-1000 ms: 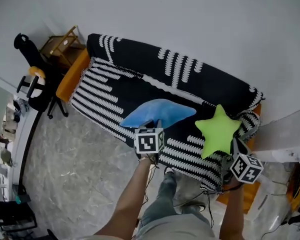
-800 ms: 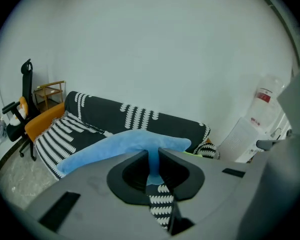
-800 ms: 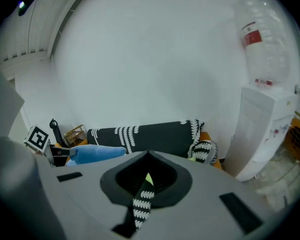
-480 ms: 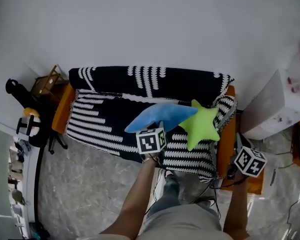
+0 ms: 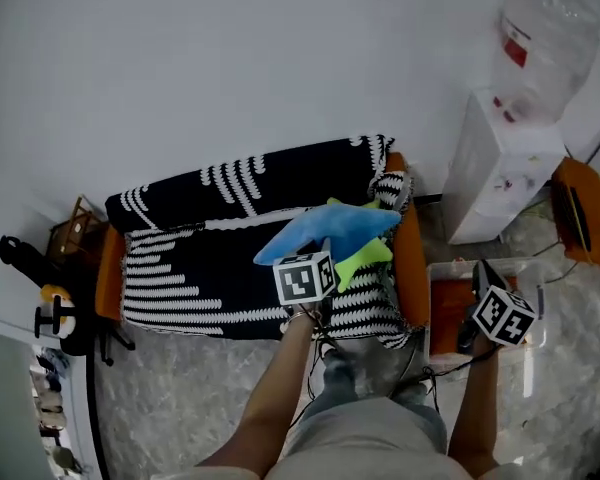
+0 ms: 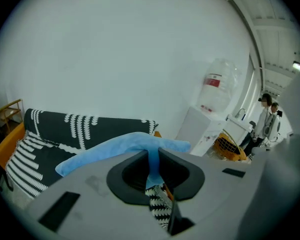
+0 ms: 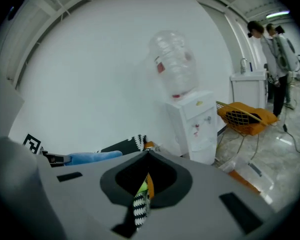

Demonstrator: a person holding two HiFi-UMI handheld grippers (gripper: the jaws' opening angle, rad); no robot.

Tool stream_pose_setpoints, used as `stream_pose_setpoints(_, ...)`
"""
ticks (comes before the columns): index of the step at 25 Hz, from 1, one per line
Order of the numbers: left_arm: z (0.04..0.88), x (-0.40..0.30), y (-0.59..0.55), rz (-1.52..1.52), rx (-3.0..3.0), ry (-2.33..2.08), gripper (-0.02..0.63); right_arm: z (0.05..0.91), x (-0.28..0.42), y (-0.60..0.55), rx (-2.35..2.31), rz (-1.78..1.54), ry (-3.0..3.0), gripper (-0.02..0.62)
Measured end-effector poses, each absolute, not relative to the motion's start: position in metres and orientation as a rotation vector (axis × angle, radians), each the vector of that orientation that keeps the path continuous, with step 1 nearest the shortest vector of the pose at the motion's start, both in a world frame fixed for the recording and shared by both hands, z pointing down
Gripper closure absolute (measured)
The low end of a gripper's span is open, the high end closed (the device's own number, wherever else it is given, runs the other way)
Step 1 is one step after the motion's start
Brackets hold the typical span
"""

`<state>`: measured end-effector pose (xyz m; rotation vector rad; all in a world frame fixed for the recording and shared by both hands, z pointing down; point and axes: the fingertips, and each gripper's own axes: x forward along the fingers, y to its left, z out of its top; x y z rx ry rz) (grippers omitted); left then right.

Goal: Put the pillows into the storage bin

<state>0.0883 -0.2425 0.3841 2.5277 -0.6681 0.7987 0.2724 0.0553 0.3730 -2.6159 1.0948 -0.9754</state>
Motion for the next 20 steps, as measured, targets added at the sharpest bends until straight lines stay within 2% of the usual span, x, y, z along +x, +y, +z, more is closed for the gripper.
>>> stream_pose_setpoints(11,0.368,0.204,-0.087,0.853,2.661,-0.363,0.561,0.380,0.308,0.247,-2.630,-0.923,0.759,0.594)
stream_pose_setpoints(20,0.388,0.292,0.058,0.936,2.682,-0.032,0.560,0.393,0.328,0.373,-2.647,-0.960,0.547,0.594)
